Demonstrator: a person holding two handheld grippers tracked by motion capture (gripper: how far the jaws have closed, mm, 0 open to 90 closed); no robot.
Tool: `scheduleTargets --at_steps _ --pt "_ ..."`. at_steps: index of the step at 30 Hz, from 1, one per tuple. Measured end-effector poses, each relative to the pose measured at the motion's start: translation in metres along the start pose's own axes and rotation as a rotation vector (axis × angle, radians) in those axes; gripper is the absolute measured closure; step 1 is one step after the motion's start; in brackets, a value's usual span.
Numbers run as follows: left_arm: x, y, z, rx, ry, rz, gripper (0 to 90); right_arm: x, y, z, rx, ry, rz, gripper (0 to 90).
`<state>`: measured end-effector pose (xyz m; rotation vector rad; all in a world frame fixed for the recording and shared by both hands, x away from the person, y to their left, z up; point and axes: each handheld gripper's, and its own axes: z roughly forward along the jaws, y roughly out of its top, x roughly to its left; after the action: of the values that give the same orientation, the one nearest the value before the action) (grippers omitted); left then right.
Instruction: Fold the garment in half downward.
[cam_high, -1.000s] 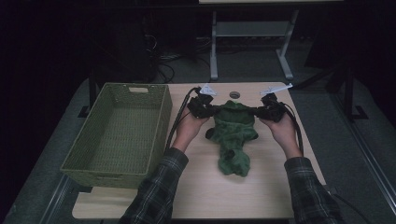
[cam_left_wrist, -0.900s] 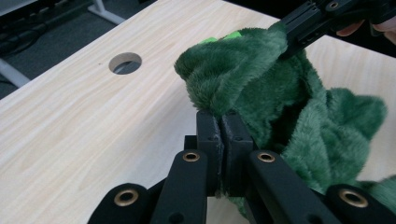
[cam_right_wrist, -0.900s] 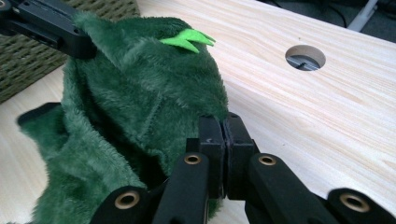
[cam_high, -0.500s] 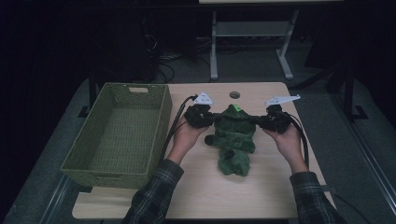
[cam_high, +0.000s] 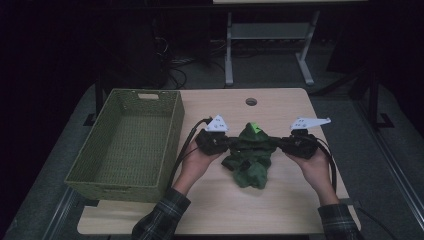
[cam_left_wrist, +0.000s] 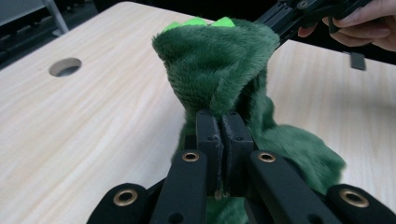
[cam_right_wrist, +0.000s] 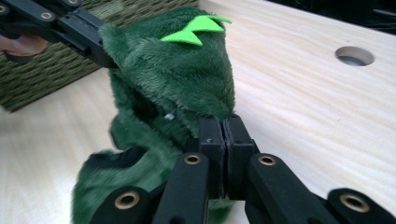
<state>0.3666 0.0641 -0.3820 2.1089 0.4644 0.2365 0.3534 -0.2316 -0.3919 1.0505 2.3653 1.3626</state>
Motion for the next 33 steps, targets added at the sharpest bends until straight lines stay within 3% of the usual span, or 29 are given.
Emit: scheduleTargets --at_steps 14,26,33 --pt "-0.026 -0.036 -0.005 -0.011 -0.062 0.008 87.2 0.029 -0.032 -0.011 0.002 0.045 -0.033 88.2" --pt "-0.044 -0.062 -0.006 0.05 -0.127 0.043 87.2 0.054 -0.061 -0.017 0.017 0.1 -0.023 88.1" --pt "-0.052 -0.074 -0.002 0.078 -0.157 0.032 87.2 0.06 -0.073 -0.017 0.032 0.106 -0.03 87.6"
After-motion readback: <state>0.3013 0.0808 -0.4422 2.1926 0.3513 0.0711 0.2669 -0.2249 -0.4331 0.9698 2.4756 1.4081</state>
